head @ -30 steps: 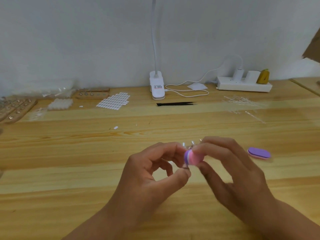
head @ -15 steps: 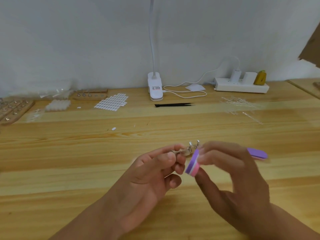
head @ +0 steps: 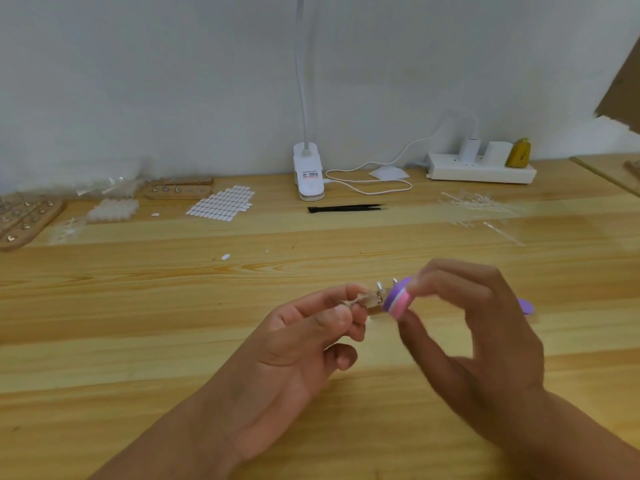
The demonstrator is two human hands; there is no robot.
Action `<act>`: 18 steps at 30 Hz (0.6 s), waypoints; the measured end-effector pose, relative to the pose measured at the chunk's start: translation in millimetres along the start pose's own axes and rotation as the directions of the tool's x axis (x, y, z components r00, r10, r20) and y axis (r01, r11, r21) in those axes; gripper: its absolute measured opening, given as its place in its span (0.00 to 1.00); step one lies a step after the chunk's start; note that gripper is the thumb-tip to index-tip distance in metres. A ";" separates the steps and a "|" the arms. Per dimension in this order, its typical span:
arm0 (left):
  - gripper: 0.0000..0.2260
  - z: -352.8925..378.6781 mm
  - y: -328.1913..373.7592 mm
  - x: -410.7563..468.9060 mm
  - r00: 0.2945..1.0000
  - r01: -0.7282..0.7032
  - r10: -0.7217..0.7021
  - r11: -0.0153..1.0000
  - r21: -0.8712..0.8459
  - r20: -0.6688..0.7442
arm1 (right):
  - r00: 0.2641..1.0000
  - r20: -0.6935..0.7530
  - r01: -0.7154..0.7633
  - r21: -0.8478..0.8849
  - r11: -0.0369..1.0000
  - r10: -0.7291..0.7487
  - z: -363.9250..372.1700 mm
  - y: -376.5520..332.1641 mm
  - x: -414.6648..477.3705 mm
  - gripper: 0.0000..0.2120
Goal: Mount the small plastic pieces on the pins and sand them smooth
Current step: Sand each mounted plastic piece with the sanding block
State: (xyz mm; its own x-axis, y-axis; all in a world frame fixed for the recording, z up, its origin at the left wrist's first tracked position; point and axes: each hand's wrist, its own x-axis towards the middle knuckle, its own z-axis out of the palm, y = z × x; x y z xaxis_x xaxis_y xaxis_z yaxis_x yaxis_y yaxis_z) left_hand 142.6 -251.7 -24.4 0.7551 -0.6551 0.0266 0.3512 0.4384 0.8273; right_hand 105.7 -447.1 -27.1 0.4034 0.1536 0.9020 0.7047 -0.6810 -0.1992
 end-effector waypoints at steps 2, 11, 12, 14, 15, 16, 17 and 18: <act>0.18 0.7 -2.3 -0.2 1.000 0.002 -0.002 1.000 0.011 0.013 | 0.998 0.011 0.068 0.015 0.998 -0.068 2.9 -6.6 -4.2 0.11; 0.18 4.0 0.6 -2.0 0.998 -0.017 0.022 0.996 0.088 -0.062 | 0.997 0.078 -0.001 0.013 1.000 0.000 2.7 -4.7 -3.3 0.09; 0.17 4.4 0.9 -1.9 0.997 -0.016 0.022 0.996 0.085 -0.068 | 0.996 0.089 -0.017 0.007 1.000 0.016 2.0 -3.1 -2.7 0.09; 0.16 4.2 2.2 -1.8 0.996 -0.018 0.025 0.997 0.081 -0.082 | 0.991 0.084 -0.105 -0.010 0.994 0.106 -0.6 3.0 -1.0 0.09; 0.16 4.1 2.8 -2.1 0.996 -0.019 0.026 0.996 0.082 -0.085 | 0.987 0.072 -0.142 -0.009 0.990 0.142 -1.4 3.9 0.4 0.09; 0.17 4.0 3.3 -2.0 0.997 -0.017 0.024 0.996 0.087 -0.079 | 0.987 0.060 -0.153 0.003 0.988 0.152 -1.3 2.3 1.0 0.08; 0.18 4.0 3.1 -2.0 0.997 -0.013 0.019 0.996 0.093 -0.069 | 0.990 0.051 -0.135 0.023 0.991 0.134 -0.4 -1.0 0.9 0.08; 0.20 4.1 1.9 -2.0 0.998 -0.007 0.013 0.995 0.099 -0.059 | 0.994 0.049 -0.098 0.036 0.994 0.097 1.2 -4.8 -0.4 0.08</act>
State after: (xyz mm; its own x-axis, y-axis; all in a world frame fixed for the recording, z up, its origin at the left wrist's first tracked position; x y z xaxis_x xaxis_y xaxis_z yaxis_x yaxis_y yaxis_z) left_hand 139.5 -252.1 -20.6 0.7911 -0.6117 0.0044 0.2891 0.3803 0.8785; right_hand 102.8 -443.0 -27.0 0.4978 0.1220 0.8587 0.6823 -0.6664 -0.3008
